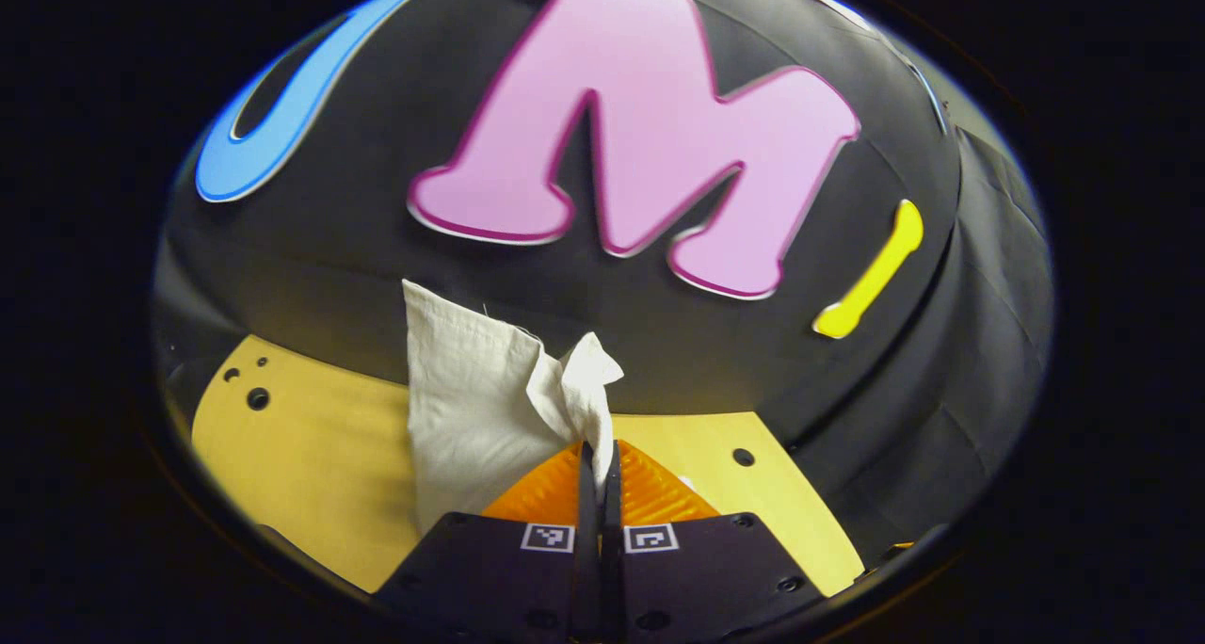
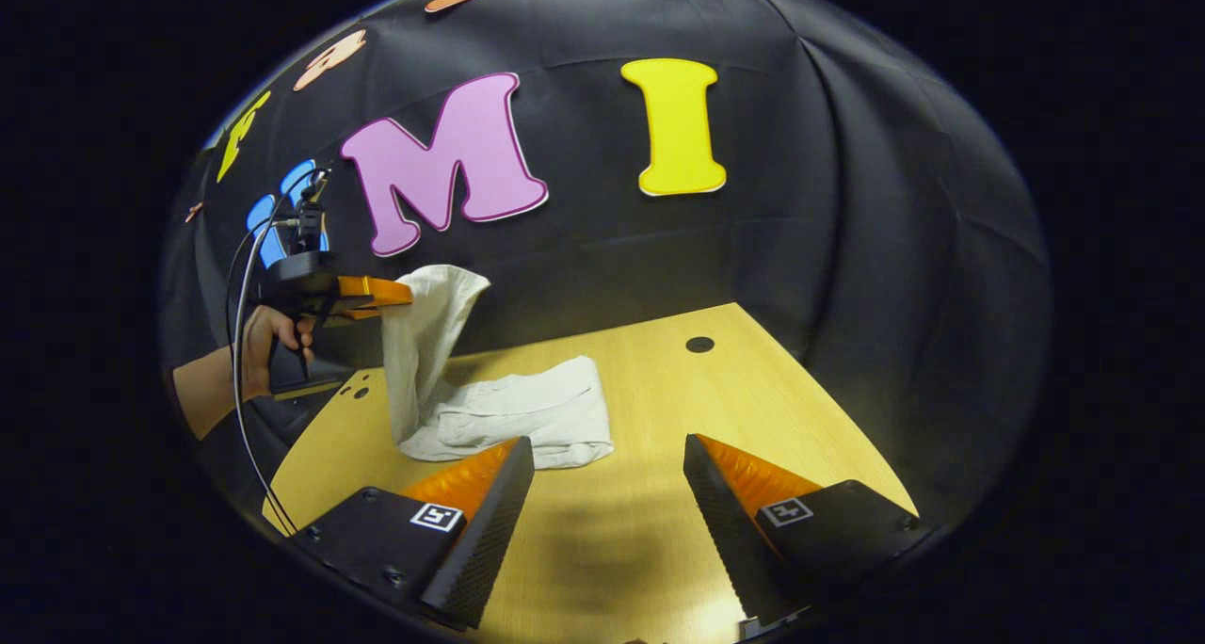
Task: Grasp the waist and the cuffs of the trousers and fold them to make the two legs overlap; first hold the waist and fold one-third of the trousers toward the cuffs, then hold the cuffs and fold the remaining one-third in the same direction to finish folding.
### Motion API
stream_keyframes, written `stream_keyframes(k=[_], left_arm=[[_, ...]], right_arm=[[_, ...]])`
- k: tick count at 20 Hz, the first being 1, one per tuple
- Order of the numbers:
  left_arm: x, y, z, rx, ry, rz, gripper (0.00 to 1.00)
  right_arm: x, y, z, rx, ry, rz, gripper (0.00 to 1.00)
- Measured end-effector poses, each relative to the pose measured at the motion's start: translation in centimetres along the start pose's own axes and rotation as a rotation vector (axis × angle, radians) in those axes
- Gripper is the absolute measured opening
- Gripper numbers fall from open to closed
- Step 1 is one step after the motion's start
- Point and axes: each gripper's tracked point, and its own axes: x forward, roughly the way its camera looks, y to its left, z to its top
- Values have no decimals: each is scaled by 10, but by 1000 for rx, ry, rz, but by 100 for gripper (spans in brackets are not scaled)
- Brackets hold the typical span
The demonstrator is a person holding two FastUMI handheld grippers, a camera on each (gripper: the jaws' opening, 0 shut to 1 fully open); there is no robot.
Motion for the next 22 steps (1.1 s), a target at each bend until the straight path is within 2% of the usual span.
stream_keyframes(k=[6, 10, 12, 14, 15, 16, 18, 19, 20, 22], left_arm=[[36, -72, -53, 3, 101, -117, 5], [51, -94, -97, 27, 176, -137, 5], [53, -93, -117, 35, 224, -122, 6], [51, -96, -141, 33, 265, -122, 13], [46, -96, -146, 36, 276, -123, 21], [42, -95, -149, 48, 276, -121, 18], [33, -88, -149, 92, 257, -99, 65], [23, -86, -147, 109, 244, -90, 56], [11, -84, -144, 124, 230, -85, 69], [-11, -77, -135, 177, 191, -67, 84]], right_arm=[[-17, -32, -6, 32, 3, -57, 99], [-23, -38, -11, 40, 8, -77, 98], [-22, -39, -14, 43, 12, -80, 98], [-26, -39, -15, 46, 12, -78, 98], [-27, -39, -17, 44, 10, -74, 98], [-28, -39, -17, 41, 10, -70, 98], [-33, -37, -18, 32, 10, -55, 98], [-35, -35, -19, 28, 9, -48, 98], [-36, -33, -18, 24, 7, -41, 98], [-38, -28, -14, 15, -3, -29, 98]])
